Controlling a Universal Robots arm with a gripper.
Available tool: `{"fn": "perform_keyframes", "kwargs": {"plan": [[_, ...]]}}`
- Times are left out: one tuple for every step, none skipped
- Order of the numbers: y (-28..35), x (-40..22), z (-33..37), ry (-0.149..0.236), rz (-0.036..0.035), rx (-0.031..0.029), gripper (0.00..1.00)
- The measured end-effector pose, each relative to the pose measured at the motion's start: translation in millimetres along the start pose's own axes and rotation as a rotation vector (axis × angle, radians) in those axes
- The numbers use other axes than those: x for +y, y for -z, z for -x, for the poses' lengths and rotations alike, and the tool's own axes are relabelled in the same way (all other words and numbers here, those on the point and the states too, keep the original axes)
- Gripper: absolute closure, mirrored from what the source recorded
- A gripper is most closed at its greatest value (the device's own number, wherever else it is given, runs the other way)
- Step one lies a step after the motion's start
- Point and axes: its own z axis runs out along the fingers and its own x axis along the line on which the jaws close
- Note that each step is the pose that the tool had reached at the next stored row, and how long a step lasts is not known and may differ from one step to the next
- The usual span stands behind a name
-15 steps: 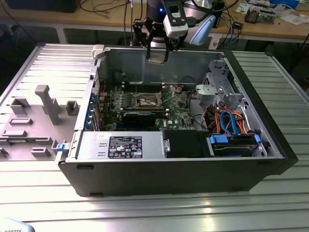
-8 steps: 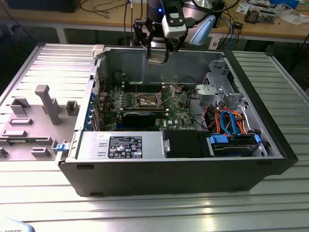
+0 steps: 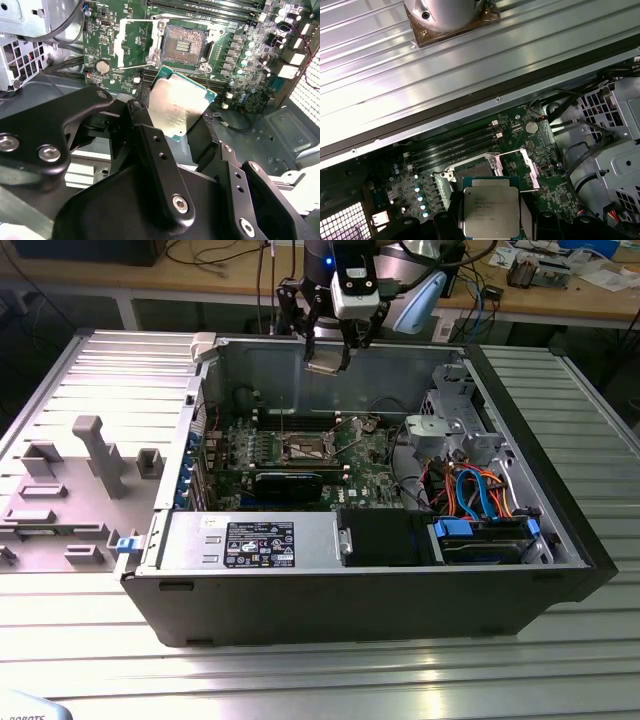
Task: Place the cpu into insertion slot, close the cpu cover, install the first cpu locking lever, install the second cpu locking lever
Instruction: 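Place the cpu into insertion slot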
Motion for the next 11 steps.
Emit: {"fn": "perform_keyframes", "kwargs": {"plan": [[0.0, 0.0, 0.0, 0.0, -0.0001, 0.0, 0.46], [0.0, 0.0, 0.0, 0.0, -0.0001, -0.0001, 0.46], [0.0, 0.0, 0.0, -0.001, -0.0001, -0.0002, 0.46], [0.0, 0.0, -0.1, -0.007, 0.0, -0.0007, 0.46], [0.0, 0.0, -0.1, -0.013, 0.0002, -0.0012, 0.46], [-0.1, 0.0, -0.1, -0.022, 0.0004, -0.002, 0.46], [-0.1, 0.0, -0.1, -0.032, 0.0006, -0.0028, 0.46], [-0.1, 0.0, -0.1, -0.041, 0.0007, -0.0036, 0.46], [0.0, 0.0, -0.1, -0.049, 0.0008, -0.0043, 0.46], [0.0, 0.0, -0.1, -0.054, 0.0009, -0.0046, 0.46], [0.0, 0.0, -0.1, -0.055, 0.0009, -0.0048, 0.46]]}}
